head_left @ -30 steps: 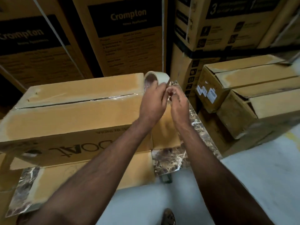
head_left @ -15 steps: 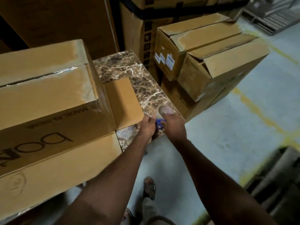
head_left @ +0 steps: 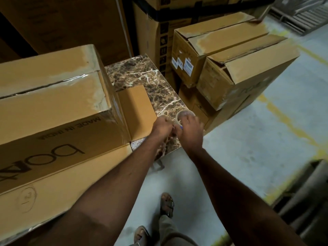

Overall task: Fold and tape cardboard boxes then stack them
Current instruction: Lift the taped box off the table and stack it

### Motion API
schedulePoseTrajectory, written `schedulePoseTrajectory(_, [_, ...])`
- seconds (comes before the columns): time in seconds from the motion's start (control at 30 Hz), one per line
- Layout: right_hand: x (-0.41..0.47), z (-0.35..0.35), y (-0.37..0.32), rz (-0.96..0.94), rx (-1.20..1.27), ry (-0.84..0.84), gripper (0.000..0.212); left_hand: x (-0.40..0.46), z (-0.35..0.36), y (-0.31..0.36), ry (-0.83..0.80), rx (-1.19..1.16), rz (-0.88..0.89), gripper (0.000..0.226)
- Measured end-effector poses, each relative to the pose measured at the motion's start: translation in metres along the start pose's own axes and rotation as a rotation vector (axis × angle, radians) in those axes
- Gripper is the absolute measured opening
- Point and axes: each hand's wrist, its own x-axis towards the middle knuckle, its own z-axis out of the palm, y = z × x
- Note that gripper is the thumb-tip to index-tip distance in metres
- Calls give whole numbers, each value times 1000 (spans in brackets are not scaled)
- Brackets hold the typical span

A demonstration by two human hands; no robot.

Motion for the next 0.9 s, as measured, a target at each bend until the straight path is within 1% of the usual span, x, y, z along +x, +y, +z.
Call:
schedulePoseTrajectory(0.07, [-1, -13, -24, 18, 119, 95, 33, -10, -18, 25, 145, 73, 168, 29])
schedulePoseTrajectory(0.1, [-2, -20, -39, 56, 213, 83, 33, -18, -29, 38, 222, 122, 246, 28])
schedulePoseTrajectory(0.17, [-7, -32, -73, 202, 418, -61, 41, -37, -59, 67, 391, 275, 405, 25])
schedulePoseTrajectory(0.2, [-6, -34, -92, 281, 507, -162, 50, -45, -78, 79, 488, 380, 462, 24])
schedulePoseTrajectory(0.23, [-6, -36, -113, 374, 608, -297, 60, -50, -98, 88, 579, 501, 478, 25])
schedulePoseTrajectory(0.27, [-7, -37, -134, 481, 736, -473, 70, -51, -119, 90, 644, 632, 431, 29])
schedulePoseTrajectory(0.3, [-8, -40, -153, 590, 877, -664, 77, -50, -139, 89, 676, 751, 317, 41])
schedulePoseTrajectory(0.33, [-10, -42, -169, 677, 1012, -841, 82, -50, -158, 83, 661, 837, 170, 59])
schedulePoseTrajectory(0.37, [-14, -46, -182, 737, 1151, -988, 86, -51, -175, 76, 612, 866, 24, 78])
schedulePoseTrajectory(0.4, [-17, -49, -191, 783, 1277, -1092, 90, -52, -187, 69, 548, 842, -104, 96])
schedulePoseTrajectory(0.43, [-18, -48, -199, 814, 1381, -1156, 95, -55, -194, 62, 481, 788, -204, 108])
schedulePoseTrajectory(0.47, [-17, -45, -205, 832, 1464, -1189, 100, -56, -197, 56, 429, 733, -265, 113])
schedulePoseTrajectory(0.5, [-13, -41, -210, 853, 1542, -1199, 101, -58, -198, 54, 400, 692, -288, 113])
schedulePoseTrajectory(0.57, [-7, -34, -221, 919, 1677, -1178, 97, -59, -197, 55, 386, 670, -305, 109])
schedulePoseTrajectory(0.63, [-9, -31, -231, 935, 1768, -1147, 89, -65, -197, 55, 368, 684, -329, 104])
schedulePoseTrajectory(0.77, [-28, -39, -253, 795, 1839, -1090, 61, -85, -215, 44, 338, 713, -349, 90])
schedulePoseTrajectory(0.9, [-51, -62, -274, 726, 1815, -1036, 47, -112, -242, 41, 332, 737, -287, 81])
